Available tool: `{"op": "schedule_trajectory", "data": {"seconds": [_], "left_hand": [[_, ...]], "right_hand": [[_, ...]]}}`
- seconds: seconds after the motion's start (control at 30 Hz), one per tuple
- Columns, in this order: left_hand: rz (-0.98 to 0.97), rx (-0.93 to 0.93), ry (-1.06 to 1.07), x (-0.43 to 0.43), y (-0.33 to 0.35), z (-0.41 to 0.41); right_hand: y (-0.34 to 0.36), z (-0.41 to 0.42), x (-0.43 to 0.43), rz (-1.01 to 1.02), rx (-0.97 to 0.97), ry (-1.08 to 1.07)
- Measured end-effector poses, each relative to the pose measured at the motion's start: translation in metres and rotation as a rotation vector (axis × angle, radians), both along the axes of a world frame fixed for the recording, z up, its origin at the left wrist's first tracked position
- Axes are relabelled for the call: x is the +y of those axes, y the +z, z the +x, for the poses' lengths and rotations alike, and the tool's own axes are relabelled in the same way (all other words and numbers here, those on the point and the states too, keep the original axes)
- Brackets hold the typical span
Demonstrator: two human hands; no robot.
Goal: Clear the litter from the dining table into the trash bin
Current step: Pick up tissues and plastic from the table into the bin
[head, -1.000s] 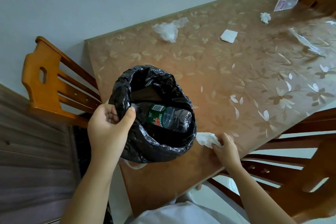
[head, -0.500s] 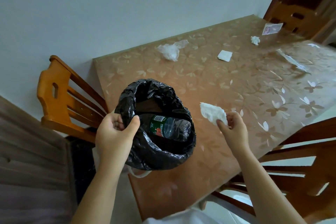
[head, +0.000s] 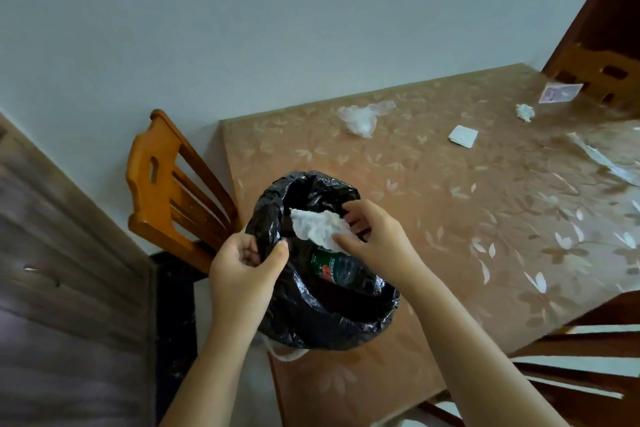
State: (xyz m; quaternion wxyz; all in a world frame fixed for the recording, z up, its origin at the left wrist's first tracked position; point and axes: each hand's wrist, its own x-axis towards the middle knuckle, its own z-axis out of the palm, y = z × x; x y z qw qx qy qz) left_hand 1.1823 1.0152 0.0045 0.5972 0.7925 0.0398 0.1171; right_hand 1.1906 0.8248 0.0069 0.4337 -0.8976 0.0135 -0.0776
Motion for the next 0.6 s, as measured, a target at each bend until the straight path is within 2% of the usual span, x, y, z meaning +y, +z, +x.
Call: {"op": "schedule_trajectory", "data": {"seconds": [0.1, 0.2, 0.4, 0.6], "left_hand": [[-0.037, 0.022, 0.051, 0.008, -0.001, -0.004], [-0.07, 0.041, 0.121, 0.017, -0.004, -0.008], [-0.189, 0.06, 0.235, 0.039, -0.003, -0.011], [-0.227, 0.057, 0.184, 0.08, -0.006, 0.007]], "right_hand": [[0.0, 0.003, 0.007, -0.034, -0.012, 0.106], [0.0, 0.007, 0.005, -0.078, -0.06, 0.099], [0.0, 0.02, 0.001, -0.222, -0.124, -0.043], [-0.009, 0.016, 0.028, -0.26, -0.102, -0.238]]}}
